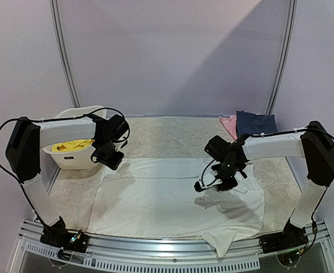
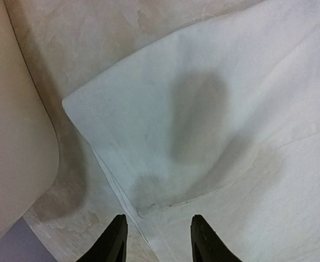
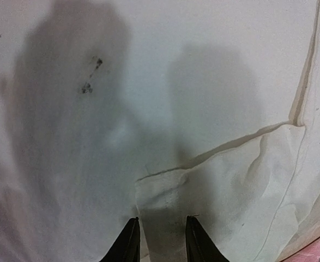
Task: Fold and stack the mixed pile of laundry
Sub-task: Pick up the 1/3-folded T-shirt from the center of the board.
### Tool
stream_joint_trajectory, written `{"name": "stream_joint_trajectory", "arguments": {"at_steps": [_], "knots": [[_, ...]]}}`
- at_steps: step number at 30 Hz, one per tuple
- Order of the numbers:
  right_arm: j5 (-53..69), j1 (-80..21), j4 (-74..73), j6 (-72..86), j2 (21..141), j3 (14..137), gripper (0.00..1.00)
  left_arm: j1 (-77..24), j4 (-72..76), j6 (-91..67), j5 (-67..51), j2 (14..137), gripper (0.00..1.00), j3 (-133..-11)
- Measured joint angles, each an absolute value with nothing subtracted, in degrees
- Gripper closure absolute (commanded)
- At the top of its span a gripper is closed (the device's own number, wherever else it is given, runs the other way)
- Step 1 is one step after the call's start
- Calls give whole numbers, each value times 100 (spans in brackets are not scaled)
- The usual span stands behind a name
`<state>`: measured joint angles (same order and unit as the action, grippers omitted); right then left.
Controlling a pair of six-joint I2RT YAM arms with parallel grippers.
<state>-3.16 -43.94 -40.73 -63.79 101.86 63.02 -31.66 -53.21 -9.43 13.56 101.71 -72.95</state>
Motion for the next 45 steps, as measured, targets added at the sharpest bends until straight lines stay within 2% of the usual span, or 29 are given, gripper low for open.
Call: {"name": "stream_joint_trajectory", "arguments": {"at_steps": [7, 9, 15, 20, 26, 34, 45], "knots": [[-475, -4436, -3962, -6368, 10274, 6296, 98, -3166, -5317, -941, 1354, 10171, 59, -7277], [-484, -4440, -3955, -6337, 10274, 6296, 100, -3166, -5315, -941, 1354, 10171, 59, -7255], [-412, -4460, -4110, -6270, 10272, 6359, 100, -3166, -5315, -941, 1354, 10171, 59, -7225], [-130, -4462, -4436, -6025, 10232, 6676, 75, -3166, -5312, -941, 1354, 10171, 59, -7220], [373, -4473, -4635, -5535, 10186, 6912, 68, -3166, -5280, -943, 1347, 10171, 59, -7159], [497, -4539, -4709, -5142, 10359, 6912, 67, -3166, -5269, -941, 1332, 10171, 59, -7120], [250, -4539, -4622, -5013, 10672, 6904, 75, -3166, -5266, -941, 1328, 10171, 59, -7111]]}}
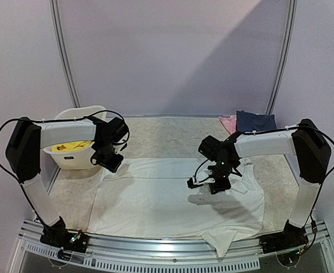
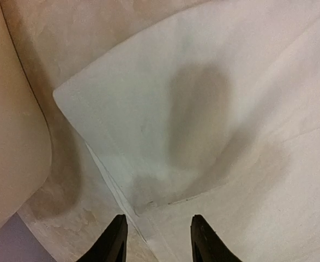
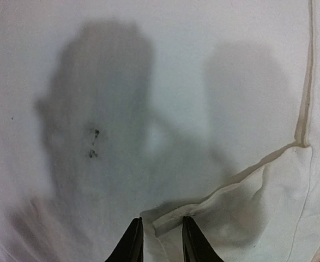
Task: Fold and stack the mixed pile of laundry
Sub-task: Pick up the 1/3-folded T-shirt from the center of the board.
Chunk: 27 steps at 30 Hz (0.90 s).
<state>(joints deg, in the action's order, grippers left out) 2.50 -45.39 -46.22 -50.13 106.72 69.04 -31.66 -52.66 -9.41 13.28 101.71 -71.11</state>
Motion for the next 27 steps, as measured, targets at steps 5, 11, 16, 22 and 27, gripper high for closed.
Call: {"name": "stream_joint_trajectory", "arguments": {"at_steps": [5, 11, 16, 22, 27], "knots": [[69, -4539, -4453, -5017, 10672, 6849, 84, -3166, -5266, -939, 1315, 10171, 59, -7111], [-154, -4539, -4335, -4993, 10672, 6814, 94, -3166, -5266, -921, 1306, 10171, 59, -7111], [-163, -4539, -4390, -4969, 10672, 6851, 97, -3166, -5264, -915, 1293, 10171, 59, -7111], [82, -4569, -4821, -4762, 10619, 7238, 99, -3166, -5260, -904, 1291, 10171, 59, -7111], [696, -4724, -5068, -4362, 10582, 7555, 95, -3166, -5258, -899, 1286, 10171, 59, -7111]]}}
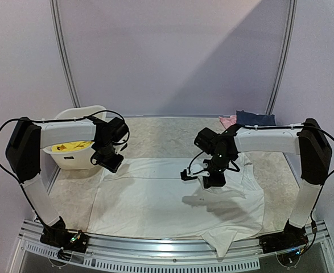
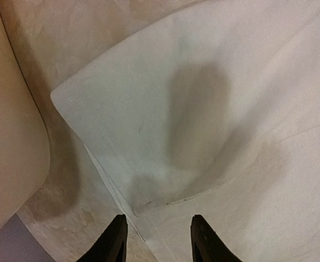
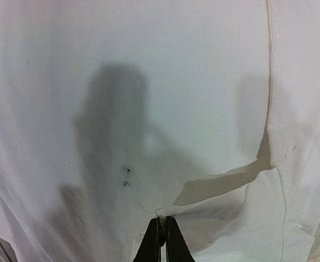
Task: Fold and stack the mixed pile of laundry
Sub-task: Pick up the 1/3-folded T-shirt from the center of the board.
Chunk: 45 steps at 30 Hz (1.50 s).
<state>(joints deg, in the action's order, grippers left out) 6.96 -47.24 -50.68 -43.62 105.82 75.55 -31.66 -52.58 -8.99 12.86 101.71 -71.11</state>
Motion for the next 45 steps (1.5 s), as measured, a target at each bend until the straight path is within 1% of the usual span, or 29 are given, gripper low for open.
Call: {"name": "stream_joint_trajectory", "arguments": {"at_steps": [2, 5, 9, 13, 17, 21, 27, 30, 35, 40, 45], "knots": [[932, -4766, -5164, -4202, 10589, 7638, 91, -3166, -5256, -897, 1286, 10171, 59, -7109], [1212, -4799, -5299, -3972, 10663, 7760, 72, -3166, -5256, -897, 1284, 10171, 59, -7102], [1549, -4821, -5428, -3767, 10812, 7848, 62, -3166, -5256, -897, 1280, 10171, 59, -7065], [1623, -4812, -5592, -3618, 10809, 7933, 61, -3166, -5258, -895, 1267, 10171, 59, -7052], [1734, -4560, -5769, -3592, 10696, 8259, 61, -3166, -5323, -840, 1269, 10171, 59, -7153], [1870, -3717, -5730, -3553, 10418, 8685, 61, -3166, -5448, -766, 1273, 10173, 59, -7616], [1765, -2259, -5395, -3520, 10361, 8785, 52, -3166, -5437, -687, 1238, 10490, 59, -8353], [1726, -1662, -5290, -3535, 10558, 8866, 51, -3166, -5411, -690, 1138, 10785, 59, -8475], [1721, -1057, -5190, -3607, 11327, 9214, 51, -3166, -5424, -690, 1057, 11085, 59, -8525], [1723, -727, -5201, -3658, 11977, 9255, 49, -3166, -5430, -692, 1050, 11104, 59, -8525], [1739, -580, -5227, -3721, 12213, 9255, 49, -3166, -5430, -701, 1052, 11118, 59, -8525]]}}
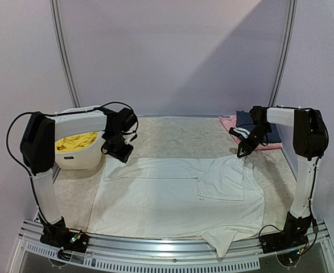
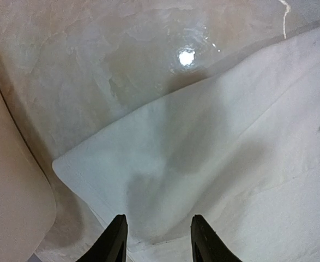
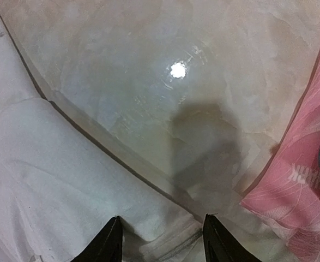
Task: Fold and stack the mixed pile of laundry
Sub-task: Pick up the 1/3-folded T-shirt from the center of the board.
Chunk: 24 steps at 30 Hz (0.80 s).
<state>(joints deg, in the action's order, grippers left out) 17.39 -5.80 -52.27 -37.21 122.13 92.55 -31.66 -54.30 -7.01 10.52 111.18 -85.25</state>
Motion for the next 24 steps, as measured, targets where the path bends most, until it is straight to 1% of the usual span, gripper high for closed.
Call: {"name": "stream_joint_trajectory", "arguments": {"at_steps": [12, 16, 20, 24], "knots": [[1780, -325, -5148, -3669, 12508, 9393, 49, -3166, -5448, -709, 1052, 11155, 59, -8499], [1817, -325, -5240, -3614, 12693, 9662, 55, -3166, -5461, -707, 1052, 11157, 59, -8458], [1933, -307, -5417, -3562, 12873, 9942, 71, -3166, -5472, -703, 1061, 11159, 59, -8458], [2137, -244, -5601, -3505, 13013, 10121, 83, -3159, -5481, -694, 1074, 11159, 59, -8460]]}}
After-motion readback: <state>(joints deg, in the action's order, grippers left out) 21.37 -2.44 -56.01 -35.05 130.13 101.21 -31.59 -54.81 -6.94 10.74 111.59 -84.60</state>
